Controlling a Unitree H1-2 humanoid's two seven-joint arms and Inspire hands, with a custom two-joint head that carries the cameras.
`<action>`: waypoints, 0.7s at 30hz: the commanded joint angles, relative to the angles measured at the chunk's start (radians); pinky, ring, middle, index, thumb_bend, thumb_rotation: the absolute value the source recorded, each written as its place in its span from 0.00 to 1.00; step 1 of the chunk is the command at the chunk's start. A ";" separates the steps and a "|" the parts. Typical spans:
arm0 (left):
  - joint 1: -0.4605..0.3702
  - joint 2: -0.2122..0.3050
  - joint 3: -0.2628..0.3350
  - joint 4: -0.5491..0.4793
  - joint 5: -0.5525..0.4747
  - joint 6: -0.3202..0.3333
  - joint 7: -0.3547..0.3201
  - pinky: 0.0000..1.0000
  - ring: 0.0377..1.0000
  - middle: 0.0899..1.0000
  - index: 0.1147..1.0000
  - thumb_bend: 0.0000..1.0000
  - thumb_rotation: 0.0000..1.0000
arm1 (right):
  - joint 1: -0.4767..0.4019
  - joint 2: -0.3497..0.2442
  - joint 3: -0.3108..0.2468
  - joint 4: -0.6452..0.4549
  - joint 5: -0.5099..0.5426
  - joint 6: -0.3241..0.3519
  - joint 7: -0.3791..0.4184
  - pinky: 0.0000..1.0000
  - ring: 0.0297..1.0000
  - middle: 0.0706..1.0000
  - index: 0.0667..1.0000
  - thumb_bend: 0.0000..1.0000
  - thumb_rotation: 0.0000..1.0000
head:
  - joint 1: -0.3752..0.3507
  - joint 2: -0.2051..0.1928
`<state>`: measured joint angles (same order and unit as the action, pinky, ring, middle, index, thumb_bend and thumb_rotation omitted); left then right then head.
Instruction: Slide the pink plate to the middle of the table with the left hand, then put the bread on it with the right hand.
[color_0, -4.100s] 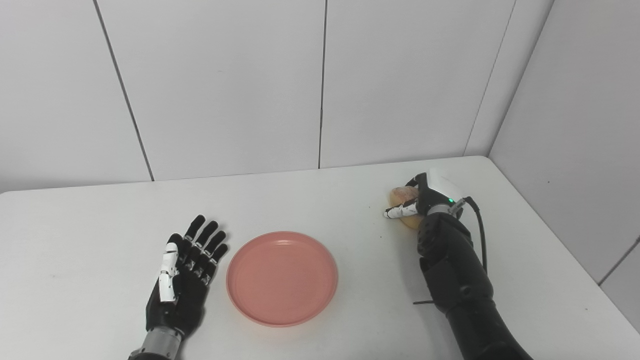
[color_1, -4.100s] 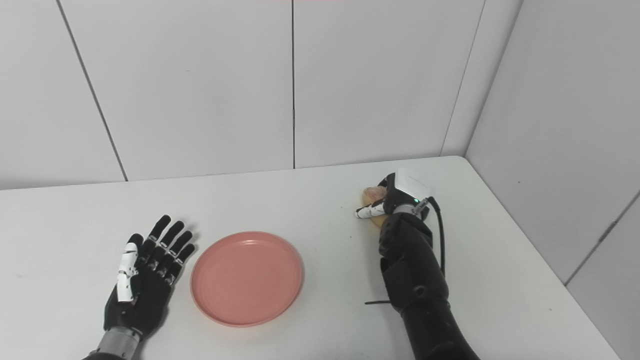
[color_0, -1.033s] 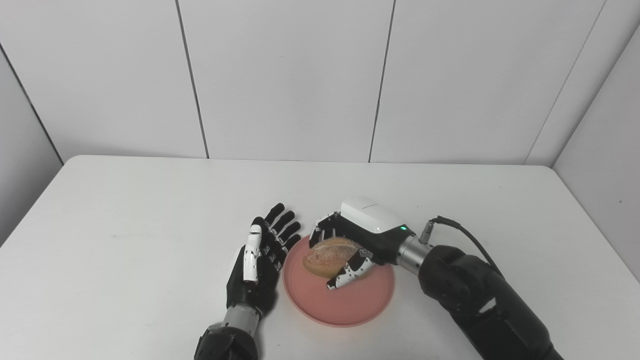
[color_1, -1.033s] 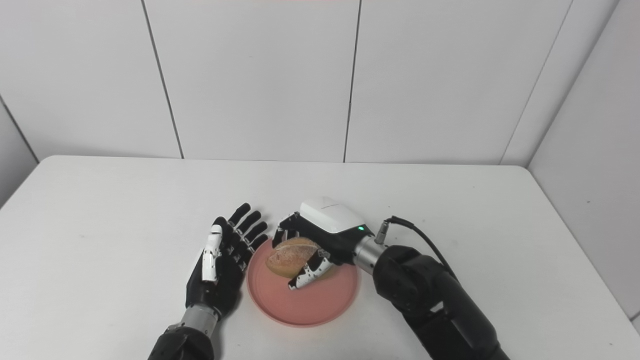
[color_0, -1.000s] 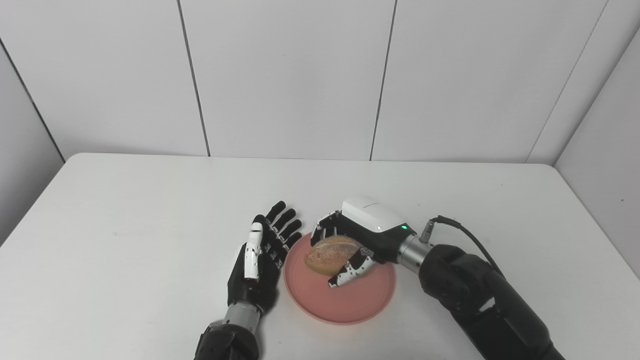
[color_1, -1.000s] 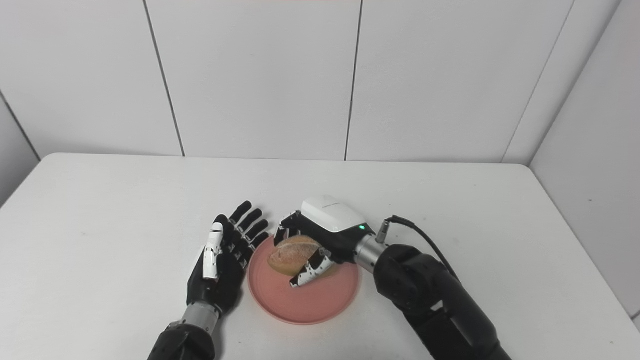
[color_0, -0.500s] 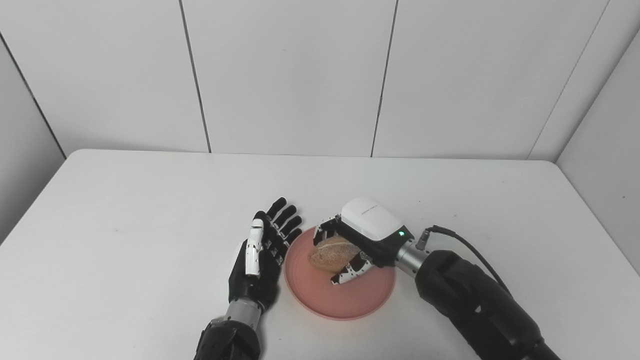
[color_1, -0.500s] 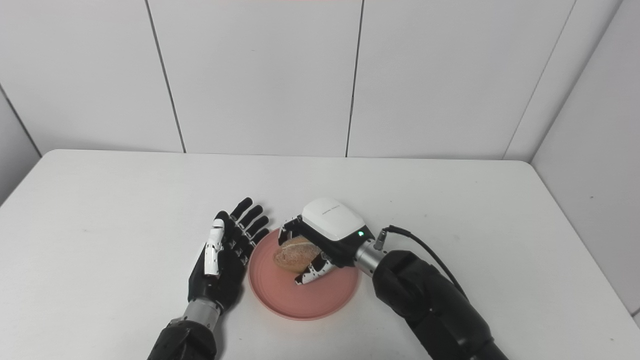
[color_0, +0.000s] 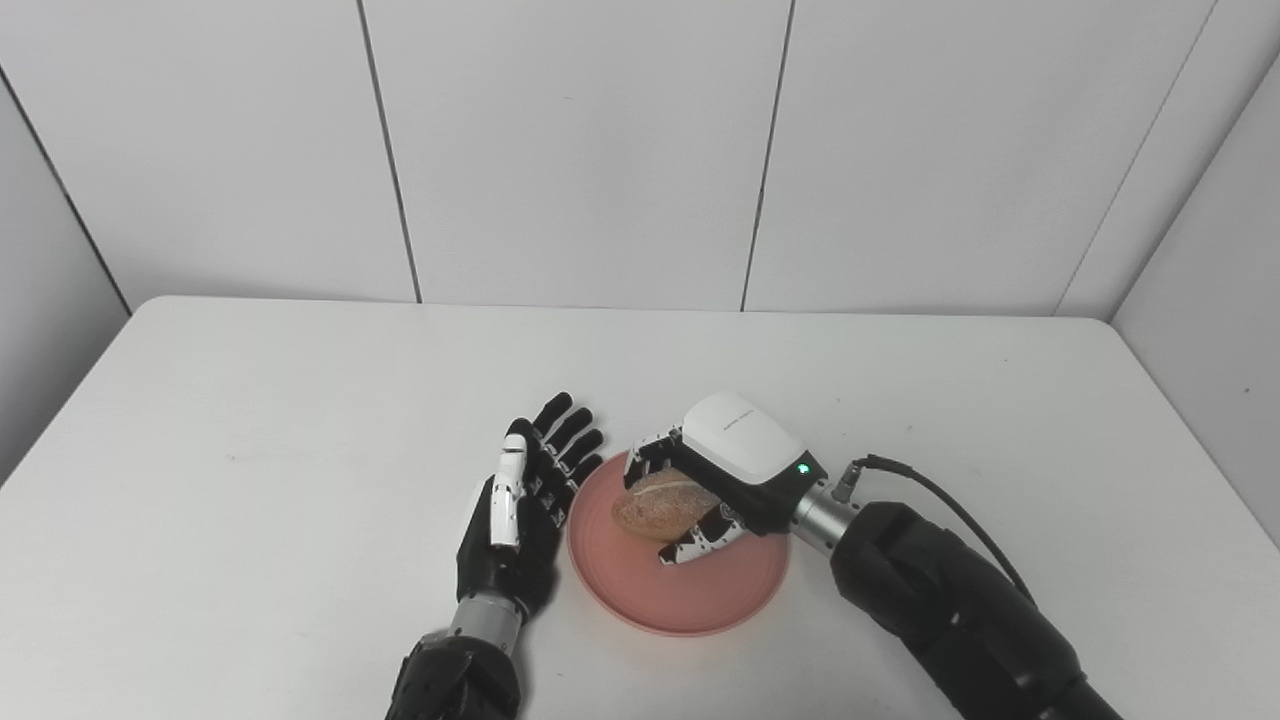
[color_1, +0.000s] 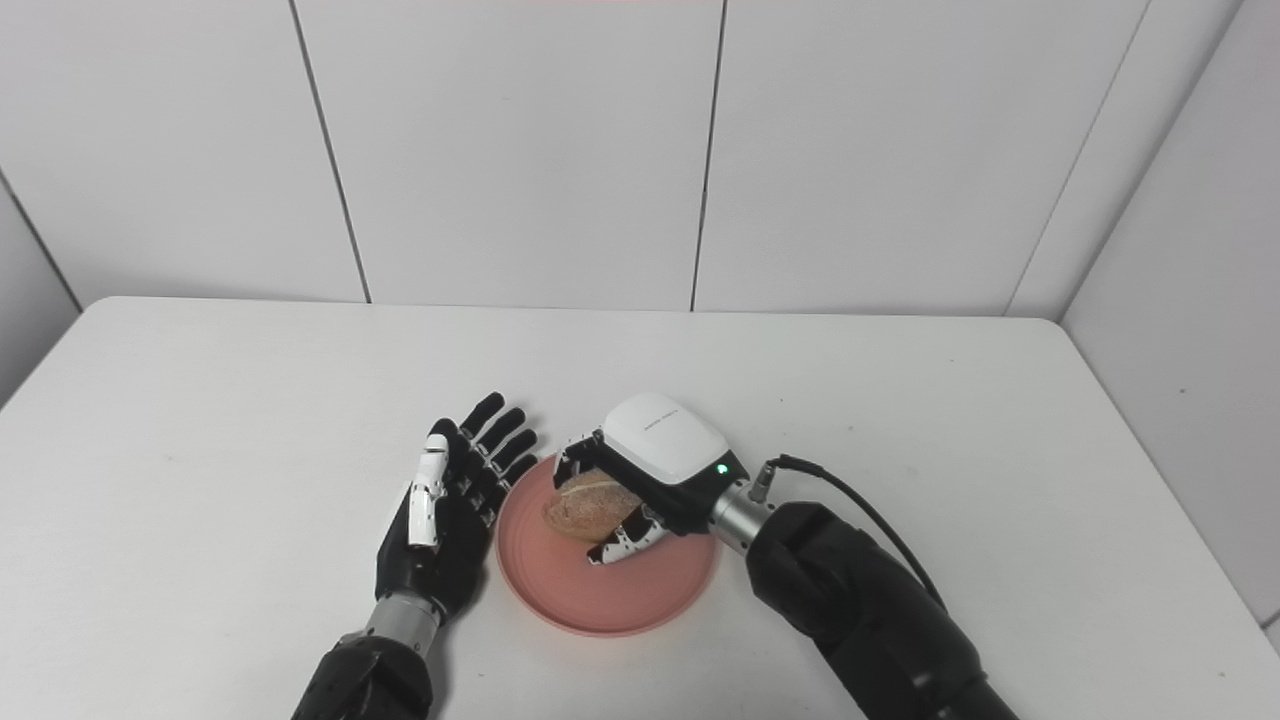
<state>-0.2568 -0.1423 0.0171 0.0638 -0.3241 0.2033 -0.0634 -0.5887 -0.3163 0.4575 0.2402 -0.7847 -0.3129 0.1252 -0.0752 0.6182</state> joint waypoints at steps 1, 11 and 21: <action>0.018 -0.005 -0.009 0.015 0.013 0.036 0.005 0.89 0.87 0.86 0.83 0.41 1.00 | -0.004 0.003 0.008 -0.036 0.000 0.016 0.035 0.42 0.46 0.49 0.45 0.52 0.13 | -0.001 -0.002; 0.015 -0.002 -0.008 0.014 0.013 0.043 0.008 0.88 0.86 0.86 0.83 0.41 1.00 | 0.011 0.011 -0.029 -0.165 0.052 0.096 0.176 0.63 0.68 0.70 0.70 0.92 0.53 | -0.004 -0.003; 0.013 0.001 -0.008 0.020 0.023 0.032 0.008 0.87 0.85 0.85 0.84 0.41 1.00 | 0.010 0.012 -0.065 -0.232 0.078 0.104 0.200 0.64 0.71 0.72 0.74 1.00 0.61 | -0.008 -0.005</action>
<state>-0.2574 -0.1416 0.0118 0.0630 -0.3125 0.2061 -0.0637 -0.5466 -0.3039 0.4154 0.0447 -0.7212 -0.2219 0.3355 -0.0828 0.6151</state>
